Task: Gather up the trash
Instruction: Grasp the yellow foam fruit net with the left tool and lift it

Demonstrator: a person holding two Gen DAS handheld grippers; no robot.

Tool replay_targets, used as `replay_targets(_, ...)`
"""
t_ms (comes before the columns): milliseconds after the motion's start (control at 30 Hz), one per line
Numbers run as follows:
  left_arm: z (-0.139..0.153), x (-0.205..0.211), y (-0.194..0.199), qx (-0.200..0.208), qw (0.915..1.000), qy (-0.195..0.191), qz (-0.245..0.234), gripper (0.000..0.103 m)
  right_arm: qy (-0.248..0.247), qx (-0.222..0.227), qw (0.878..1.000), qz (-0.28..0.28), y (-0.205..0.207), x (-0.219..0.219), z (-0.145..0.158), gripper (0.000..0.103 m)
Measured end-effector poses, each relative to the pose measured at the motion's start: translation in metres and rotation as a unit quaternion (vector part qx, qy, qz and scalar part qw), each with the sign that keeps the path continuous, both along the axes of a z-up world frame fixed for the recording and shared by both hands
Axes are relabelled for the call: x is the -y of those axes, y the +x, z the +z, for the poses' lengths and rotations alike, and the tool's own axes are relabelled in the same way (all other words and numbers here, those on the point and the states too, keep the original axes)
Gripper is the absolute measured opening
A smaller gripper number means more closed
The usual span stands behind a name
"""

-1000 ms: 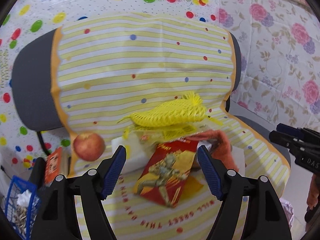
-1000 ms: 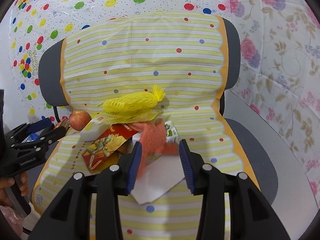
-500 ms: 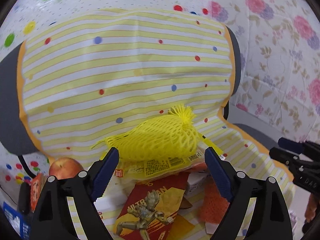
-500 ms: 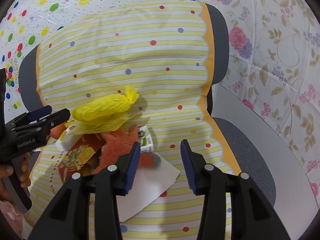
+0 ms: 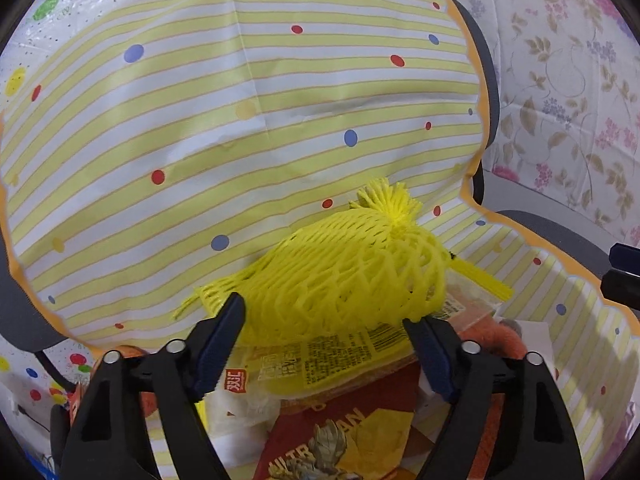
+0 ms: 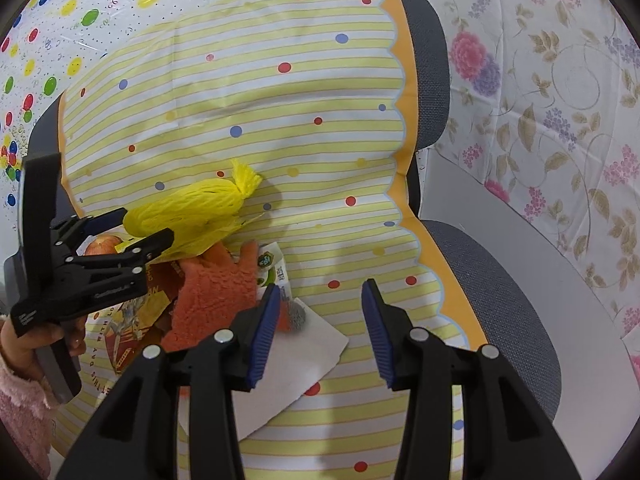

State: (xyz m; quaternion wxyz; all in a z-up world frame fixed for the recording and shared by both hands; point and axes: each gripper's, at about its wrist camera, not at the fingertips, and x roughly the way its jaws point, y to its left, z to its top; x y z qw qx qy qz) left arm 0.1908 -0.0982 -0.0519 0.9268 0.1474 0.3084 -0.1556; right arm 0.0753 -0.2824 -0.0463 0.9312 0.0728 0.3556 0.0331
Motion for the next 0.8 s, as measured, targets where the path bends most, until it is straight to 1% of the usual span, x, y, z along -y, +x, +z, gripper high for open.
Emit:
replay_targets(67, 0.0, -0.001, 0.007, -0.005, 1.0, -0.001, -0.002, 0.053, 0.001, 0.001, 1.0, 0.002, 0.002, -0.003, 0.001, 0.042)
replay_targets(100, 0.001, -0.002, 0.01, -0.008, 0.9999, -0.003, -0.006, 0.047, 0.001, 0.002, 1.0, 0.003, 0.002, -0.003, 0.001, 0.042)
replay_targets(133, 0.003, -0.004, 0.013, -0.009, 0.9999, -0.006, -0.007, 0.038, 0.001, 0.002, 1.0, 0.004, 0.002, -0.005, 0.002, 0.042)
replay_targets(167, 0.006, -0.007, 0.015, -0.008, 0.9999, -0.01, -0.005, 0.024, 0.001, 0.002, 1.0, 0.005, 0.003, -0.006, 0.002, 0.042)
replay_targets(233, 0.012, -0.013, 0.017, -0.007, 0.9997, -0.024, 0.003, 0.015, 0.0, 0.004, 1.0, 0.008, 0.003, -0.009, 0.004, 0.042)
replay_targets(367, 0.04, -0.043, 0.002, 0.02, 0.9965, -0.075, 0.032, 0.013, -0.001, 0.009, 1.0, 0.01, 0.0, -0.013, 0.009, 0.042)
replay_targets(433, 0.051, -0.059, -0.009, 0.029, 0.9936, -0.097, 0.05, 0.013, -0.002, 0.012, 1.0, 0.012, -0.002, -0.017, 0.012, 0.042)
replay_targets(533, 0.068, -0.089, -0.03, 0.047, 0.9869, -0.127, 0.087, 0.013, -0.002, 0.015, 1.0, 0.018, -0.003, -0.023, 0.014, 0.042)
replay_targets(600, 0.072, -0.102, -0.036, 0.05, 0.9838, -0.14, 0.1, 0.013, 0.002, 0.015, 1.0, 0.022, -0.003, -0.028, 0.015, 0.044)
replay_targets(633, 0.072, -0.108, -0.038, 0.048, 0.9831, -0.144, 0.103, 0.013, 0.004, 0.016, 1.0, 0.024, -0.002, -0.03, 0.016, 0.047)
replay_targets(733, 0.066, -0.128, -0.045, 0.055, 0.9807, -0.139, 0.126, 0.013, 0.004, 0.018, 0.999, 0.038, 0.0, -0.044, 0.018, 0.047)
replay_targets(800, 0.063, -0.138, -0.042, 0.055, 0.9775, -0.154, 0.134, 0.013, 0.0, 0.019, 0.999, 0.047, 0.002, -0.052, 0.019, 0.047)
